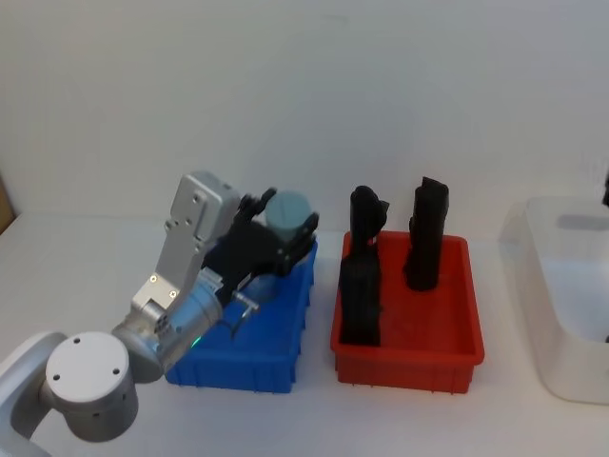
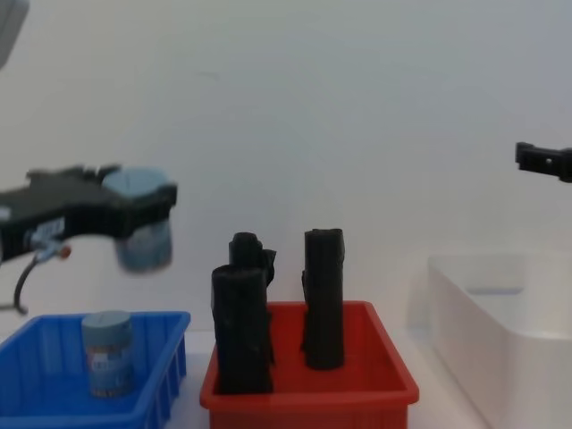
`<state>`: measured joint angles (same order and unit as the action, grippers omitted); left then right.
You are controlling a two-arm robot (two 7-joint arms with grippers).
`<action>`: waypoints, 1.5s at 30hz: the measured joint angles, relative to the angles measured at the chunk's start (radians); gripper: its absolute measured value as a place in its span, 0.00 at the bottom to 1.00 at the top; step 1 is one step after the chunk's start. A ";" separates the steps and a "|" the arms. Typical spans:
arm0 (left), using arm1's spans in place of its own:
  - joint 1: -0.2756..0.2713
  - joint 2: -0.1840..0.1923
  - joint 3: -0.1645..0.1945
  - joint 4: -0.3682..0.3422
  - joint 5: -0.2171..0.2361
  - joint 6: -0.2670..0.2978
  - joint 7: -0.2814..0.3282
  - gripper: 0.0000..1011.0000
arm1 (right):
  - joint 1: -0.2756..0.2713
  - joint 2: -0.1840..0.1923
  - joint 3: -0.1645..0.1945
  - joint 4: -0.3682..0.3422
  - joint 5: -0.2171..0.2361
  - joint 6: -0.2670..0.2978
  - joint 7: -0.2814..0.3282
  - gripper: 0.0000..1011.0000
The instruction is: Pick the cotton swabs from the blue box and place them into the white box.
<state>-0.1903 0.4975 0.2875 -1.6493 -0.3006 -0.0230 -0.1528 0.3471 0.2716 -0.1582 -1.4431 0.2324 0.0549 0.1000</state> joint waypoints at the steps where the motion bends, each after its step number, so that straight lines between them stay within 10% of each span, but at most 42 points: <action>1: -0.001 -0.001 0.000 -0.004 0.003 -0.006 -0.003 0.66 | 0.002 -0.001 -0.003 0.004 -0.006 -0.009 0.016 0.99; 24: -0.099 -0.088 0.026 -0.088 0.055 -0.224 -0.182 0.66 | 0.048 -0.023 -0.071 0.114 -0.184 -0.245 0.307 0.99; 45: -0.121 -0.133 0.055 -0.092 0.065 -0.255 -0.236 0.66 | 0.096 -0.068 -0.156 0.222 -0.377 -0.412 0.461 0.99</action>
<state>-0.3113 0.3648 0.3425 -1.7411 -0.2354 -0.2784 -0.3893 0.4435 0.2039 -0.3145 -1.2210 -0.1449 -0.3574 0.5612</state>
